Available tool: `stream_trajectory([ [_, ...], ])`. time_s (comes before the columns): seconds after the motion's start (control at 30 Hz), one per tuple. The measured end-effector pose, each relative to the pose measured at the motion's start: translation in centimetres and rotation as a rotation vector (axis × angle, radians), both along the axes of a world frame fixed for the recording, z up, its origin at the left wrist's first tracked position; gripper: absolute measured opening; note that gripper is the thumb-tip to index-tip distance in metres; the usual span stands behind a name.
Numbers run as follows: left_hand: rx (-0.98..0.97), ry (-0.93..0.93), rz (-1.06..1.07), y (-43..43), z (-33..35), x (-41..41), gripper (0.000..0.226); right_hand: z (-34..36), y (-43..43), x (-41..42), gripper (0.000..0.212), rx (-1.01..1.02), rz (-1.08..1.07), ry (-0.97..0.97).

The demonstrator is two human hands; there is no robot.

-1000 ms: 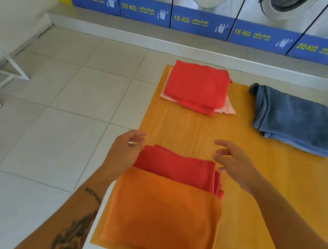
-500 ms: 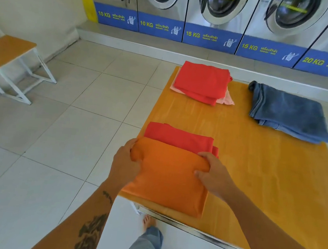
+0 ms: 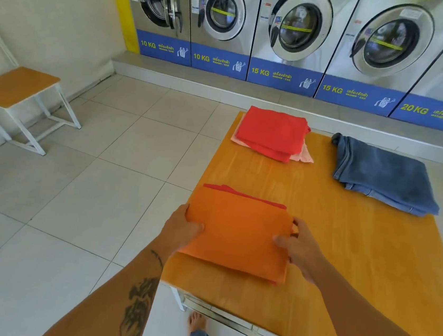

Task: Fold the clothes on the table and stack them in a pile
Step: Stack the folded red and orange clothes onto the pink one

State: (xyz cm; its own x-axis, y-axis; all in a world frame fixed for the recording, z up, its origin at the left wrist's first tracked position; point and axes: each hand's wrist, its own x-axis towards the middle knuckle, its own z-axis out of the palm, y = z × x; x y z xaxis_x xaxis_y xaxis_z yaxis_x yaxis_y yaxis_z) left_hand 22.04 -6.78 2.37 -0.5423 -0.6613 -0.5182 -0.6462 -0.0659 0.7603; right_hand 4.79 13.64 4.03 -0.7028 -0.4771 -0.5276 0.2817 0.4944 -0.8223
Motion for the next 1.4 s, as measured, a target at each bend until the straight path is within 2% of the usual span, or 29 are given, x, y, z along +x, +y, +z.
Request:
stream_trajectory([
  [0.1, -0.066, 0.016, -0.016, -0.1, -0.2, -0.5, 0.073, -1.3, -0.1, 1.1, 0.081, 0.026, -0.021, 0.096],
  [0.27, -0.285, 0.106, -0.077, 0.1, 0.0, -1.0, 0.076, -1.2, -1.0, 2.3, 0.097, 0.140, 0.101, 0.326],
  [0.4, -0.324, 0.142, -0.169, 0.6, 0.8, -1.5, 0.080, -1.1, -0.8, 2.1, 0.103, 0.105, 0.184, 0.374],
  [0.5, -0.285, 0.150, -0.186, 0.4, 1.5, -1.9, 0.063, -0.4, -0.7, 1.2, 0.096, -0.037, 0.158, 0.376],
  [0.6, -0.201, 0.232, -0.125, 0.4, 2.4, -2.2, 0.047, 0.8, -0.5, -0.1, 0.068, -0.106, 0.136, 0.371],
  [0.7, -0.158, 0.294, -0.078, 0.8, 3.3, -3.1, 0.043, 1.3, -0.1, -1.8, 0.047, -0.101, 0.119, 0.329],
  [1.0, -0.179, 0.345, -0.127, -2.9, 5.8, -11.2, 0.040, 2.7, -1.7, -9.9, 0.045, -0.155, -0.028, 0.230],
  [1.27, -0.190, 0.389, -0.190, -12.7, 6.3, -25.5, 0.040, 4.1, -11.5, -23.0, 0.044, -0.088, -0.092, 0.382],
  [1.4, -0.234, 0.428, -0.151, -17.8, 5.4, -32.2, 0.041, 4.5, -17.2, -29.6, 0.042, -0.058, -0.131, 0.485],
])
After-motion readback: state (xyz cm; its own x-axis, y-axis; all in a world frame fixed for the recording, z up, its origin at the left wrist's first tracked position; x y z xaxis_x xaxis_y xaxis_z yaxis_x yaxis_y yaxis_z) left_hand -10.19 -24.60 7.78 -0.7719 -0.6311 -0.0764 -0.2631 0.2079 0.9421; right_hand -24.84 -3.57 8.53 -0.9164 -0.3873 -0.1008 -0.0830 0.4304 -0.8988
